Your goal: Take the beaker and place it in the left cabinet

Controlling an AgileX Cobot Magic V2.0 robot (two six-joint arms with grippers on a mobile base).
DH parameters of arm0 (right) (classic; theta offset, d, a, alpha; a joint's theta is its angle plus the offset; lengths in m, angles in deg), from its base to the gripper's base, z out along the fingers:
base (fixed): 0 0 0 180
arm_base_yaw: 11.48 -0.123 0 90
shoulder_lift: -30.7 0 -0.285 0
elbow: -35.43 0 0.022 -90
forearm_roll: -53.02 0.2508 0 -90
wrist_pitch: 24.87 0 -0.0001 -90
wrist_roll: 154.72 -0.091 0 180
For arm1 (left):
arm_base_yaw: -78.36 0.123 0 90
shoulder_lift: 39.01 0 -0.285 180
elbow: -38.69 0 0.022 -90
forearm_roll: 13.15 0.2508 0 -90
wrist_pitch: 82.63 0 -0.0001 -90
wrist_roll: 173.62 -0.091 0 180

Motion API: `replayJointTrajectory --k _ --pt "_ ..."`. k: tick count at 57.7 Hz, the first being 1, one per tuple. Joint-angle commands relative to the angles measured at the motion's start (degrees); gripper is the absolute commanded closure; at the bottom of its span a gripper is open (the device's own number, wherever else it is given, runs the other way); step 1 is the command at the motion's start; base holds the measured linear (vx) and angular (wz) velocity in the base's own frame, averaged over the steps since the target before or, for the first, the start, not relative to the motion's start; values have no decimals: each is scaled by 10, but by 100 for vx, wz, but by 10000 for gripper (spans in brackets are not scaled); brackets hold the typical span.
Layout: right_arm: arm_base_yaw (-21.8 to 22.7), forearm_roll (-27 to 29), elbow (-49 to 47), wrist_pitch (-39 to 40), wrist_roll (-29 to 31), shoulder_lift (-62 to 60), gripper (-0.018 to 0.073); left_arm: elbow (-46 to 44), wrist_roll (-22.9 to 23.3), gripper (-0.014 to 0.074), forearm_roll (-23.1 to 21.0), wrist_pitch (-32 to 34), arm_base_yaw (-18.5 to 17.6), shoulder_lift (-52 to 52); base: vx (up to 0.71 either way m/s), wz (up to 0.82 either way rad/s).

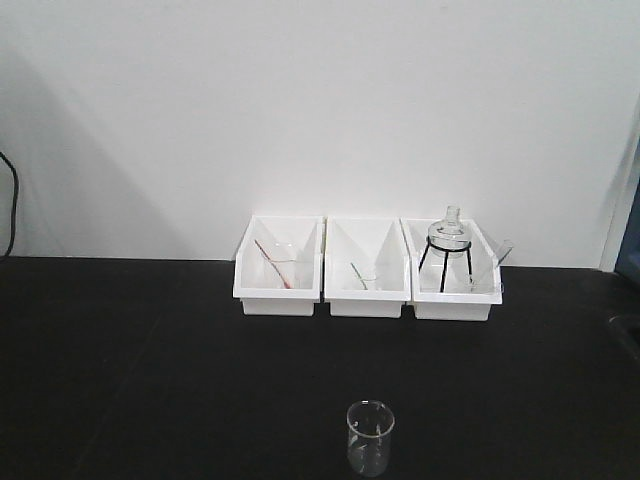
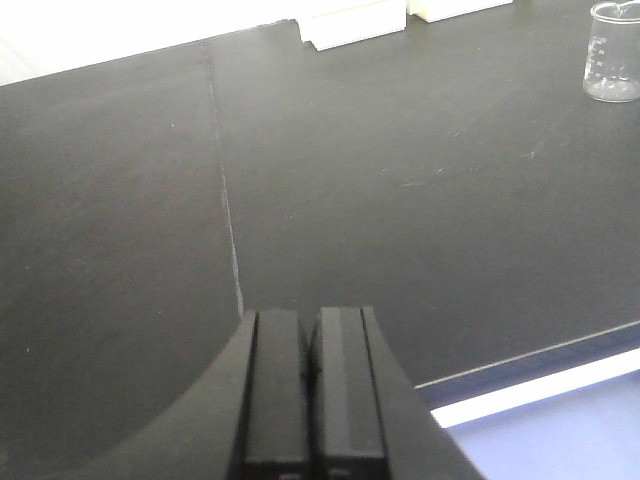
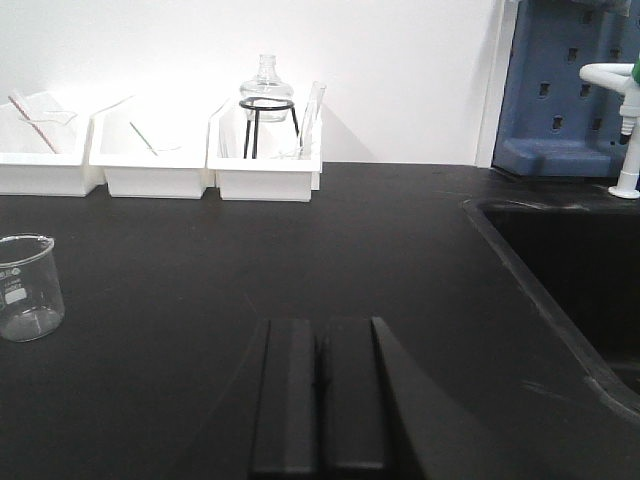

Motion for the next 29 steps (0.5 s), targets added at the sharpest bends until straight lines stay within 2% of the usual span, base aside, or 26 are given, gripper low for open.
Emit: replayJointTrajectory --k 1,29 --pt "2 -8 1 47 4 -7 568 -11 1 603 -3 47 -3 5 0 0" --pt "2 -8 1 47 4 -7 568 -11 1 603 -3 47 -3 5 0 0"
